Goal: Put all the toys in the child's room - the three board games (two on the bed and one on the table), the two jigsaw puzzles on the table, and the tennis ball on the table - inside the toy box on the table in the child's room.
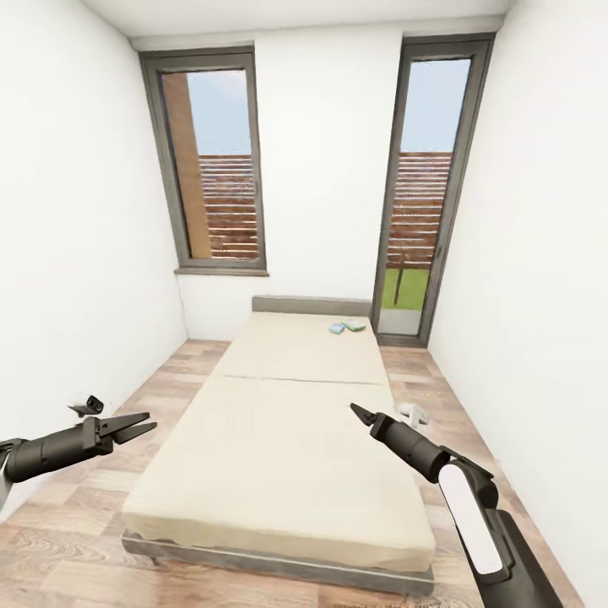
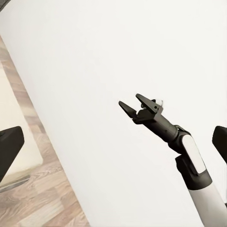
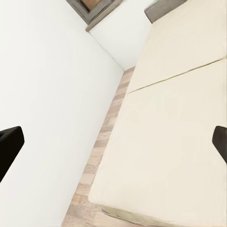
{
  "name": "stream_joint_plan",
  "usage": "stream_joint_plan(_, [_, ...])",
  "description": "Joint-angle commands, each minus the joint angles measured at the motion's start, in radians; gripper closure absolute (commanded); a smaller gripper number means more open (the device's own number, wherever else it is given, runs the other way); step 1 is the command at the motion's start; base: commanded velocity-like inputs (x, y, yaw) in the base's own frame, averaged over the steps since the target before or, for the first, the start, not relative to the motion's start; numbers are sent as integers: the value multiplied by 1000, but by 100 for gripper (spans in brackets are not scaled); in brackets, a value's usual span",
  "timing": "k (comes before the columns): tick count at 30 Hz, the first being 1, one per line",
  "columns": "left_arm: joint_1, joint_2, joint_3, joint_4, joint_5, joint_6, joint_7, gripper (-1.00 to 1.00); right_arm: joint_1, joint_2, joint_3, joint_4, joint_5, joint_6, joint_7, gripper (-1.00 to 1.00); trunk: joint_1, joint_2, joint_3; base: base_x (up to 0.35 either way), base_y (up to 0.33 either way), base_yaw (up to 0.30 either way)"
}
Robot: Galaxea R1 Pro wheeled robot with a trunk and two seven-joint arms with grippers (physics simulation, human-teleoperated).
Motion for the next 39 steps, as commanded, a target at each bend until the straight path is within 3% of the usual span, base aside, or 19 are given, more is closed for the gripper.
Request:
stream_joint_plan(1, [0,0,0,0,-1,11,-4,-100,-1,0,-2,0,-1,5,4,-100,0,-1,0,0,-81,-281])
stream_joint_plan(15, [0,-1,-12,0,-2,10,-4,-100,0,0,-3,0,0,5,-2,-100,0,-1,0,0,-81,-257])
stream_joint_plan(30, [-3,-2,-57,0,-4,10,-2,-100,-1,2,-3,1,2,0,-6,-100,0,-1,0,0,-161,-22])
stream_joint_plan(33, [-3,-3,-71,0,-4,11,42,-100,-1,2,-4,16,2,-1,-7,-100,0,-1,0,0,-273,0])
stream_joint_plan(39, [-4,-16,-85,0,-2,14,226,-100,0,4,-5,29,3,-4,-7,-100,0,-1,0,0,-132,0])
